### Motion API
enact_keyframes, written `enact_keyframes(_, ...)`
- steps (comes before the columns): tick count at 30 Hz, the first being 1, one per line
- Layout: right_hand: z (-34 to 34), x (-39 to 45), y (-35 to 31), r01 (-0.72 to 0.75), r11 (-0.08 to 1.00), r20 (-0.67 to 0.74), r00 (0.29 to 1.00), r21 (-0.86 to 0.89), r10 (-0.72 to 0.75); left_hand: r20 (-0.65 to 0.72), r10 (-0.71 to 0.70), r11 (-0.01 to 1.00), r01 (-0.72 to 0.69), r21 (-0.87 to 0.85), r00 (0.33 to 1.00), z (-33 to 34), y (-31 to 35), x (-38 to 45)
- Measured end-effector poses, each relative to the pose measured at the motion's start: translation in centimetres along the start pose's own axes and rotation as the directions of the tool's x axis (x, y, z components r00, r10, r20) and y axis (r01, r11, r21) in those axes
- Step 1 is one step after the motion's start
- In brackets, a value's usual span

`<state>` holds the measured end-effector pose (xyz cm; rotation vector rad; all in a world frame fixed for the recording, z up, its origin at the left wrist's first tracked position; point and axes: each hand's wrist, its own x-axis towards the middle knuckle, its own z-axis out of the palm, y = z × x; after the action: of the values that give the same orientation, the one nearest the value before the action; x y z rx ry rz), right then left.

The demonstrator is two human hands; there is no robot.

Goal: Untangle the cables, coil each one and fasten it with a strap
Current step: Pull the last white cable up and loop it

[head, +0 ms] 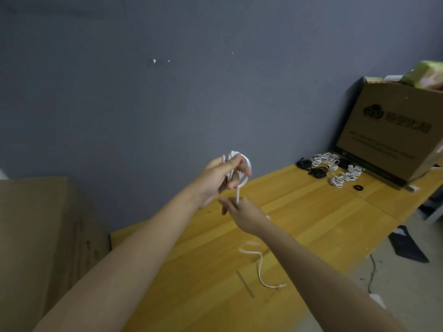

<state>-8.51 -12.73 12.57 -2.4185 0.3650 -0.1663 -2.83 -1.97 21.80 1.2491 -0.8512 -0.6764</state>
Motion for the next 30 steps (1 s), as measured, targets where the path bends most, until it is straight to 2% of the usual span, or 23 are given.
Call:
enact_keyframes(2, 1.1, -1.0, -1.0, 0.035, 0.998, -0.013, 0.999, -0.056, -0.036, -0.142, 0.034, 0.976, -0.002, 0.219, 0.989, -0.6, -1.0, 1.0)
enact_keyframes(5, 1.7, -2.3, -0.4, 0.149, 0.980, -0.079, 0.984, -0.130, -0.160, -0.193, 0.099, 0.822, 0.029, 0.569, 0.976, -2.6, -3.5, 1.8)
enact_keyframes(6, 1.5, -2.6, -0.1, 0.197, 0.970, -0.095, 0.973, -0.140, -0.212, -0.194, 0.092, 0.737, 0.064, 0.673, 0.977, -3.4, -4.2, 1.8)
enact_keyframes(9, -0.3, -2.7, 0.3, 0.337, 0.938, -0.195, 0.917, -0.085, -0.347, -0.141, -0.001, 0.393, 0.130, 0.910, 0.990, -6.0, -5.7, 1.5)
enact_keyframes(10, -1.3, -2.2, 0.7, 0.359, 0.930, -0.228, 0.902, -0.072, -0.366, -0.115, -0.045, 0.356, 0.124, 0.926, 0.992, -6.2, -5.7, 1.0)
enact_keyframes(15, -4.2, 0.8, 2.3, 0.323, 0.939, -0.217, 0.915, -0.115, -0.341, 0.068, -0.177, 0.575, 0.047, 0.817, 0.982, -3.8, -3.5, -0.7)
enact_keyframes(17, -4.0, 1.1, 2.2, 0.325, 0.945, -0.246, 0.913, -0.045, -0.325, 0.114, -0.185, 0.740, 0.063, 0.669, 0.976, -3.6, -2.2, -1.1)
enact_keyframes(19, -3.3, 0.9, 2.1, 0.304, 0.947, -0.281, 0.922, 0.103, -0.265, 0.144, -0.207, 0.899, 0.130, 0.418, 0.968, -3.8, -1.2, -1.3)
enact_keyframes(22, -1.2, 0.7, 2.1, 0.183, 0.943, -0.233, 0.965, 0.278, -0.119, 0.175, -0.140, 0.986, 0.122, 0.113, 0.975, -3.1, -0.3, -1.6)
enact_keyframes(24, 0.6, 0.3, 1.8, 0.123, 0.953, -0.128, 0.988, 0.278, -0.090, 0.083, -0.078, 0.997, 0.077, 0.010, 0.993, -2.2, -0.3, -1.1)
enact_keyframes(26, 2.2, -0.3, 1.3, 0.085, 0.962, -0.001, 0.996, 0.259, -0.088, -0.055, -0.017, 1.000, 0.018, 0.017, 0.998, -1.7, -0.7, -0.2)
enact_keyframes(27, 2.8, -0.8, 1.1, 0.094, 0.974, 0.060, 0.992, 0.205, -0.108, -0.112, 0.029, 0.995, -0.019, 0.094, 0.993, -1.7, -1.1, 0.4)
enact_keyframes(28, 3.2, -1.3, 1.0, 0.139, 0.985, 0.100, 0.984, 0.107, -0.149, -0.155, 0.080, 0.975, -0.045, 0.220, 0.985, -2.0, -1.7, 0.9)
enact_keyframes(30, 3.5, -2.4, 1.2, 0.241, 0.968, 0.132, 0.964, -0.071, -0.230, -0.187, 0.140, 0.863, -0.027, 0.504, 0.972, -3.2, -3.2, 1.8)
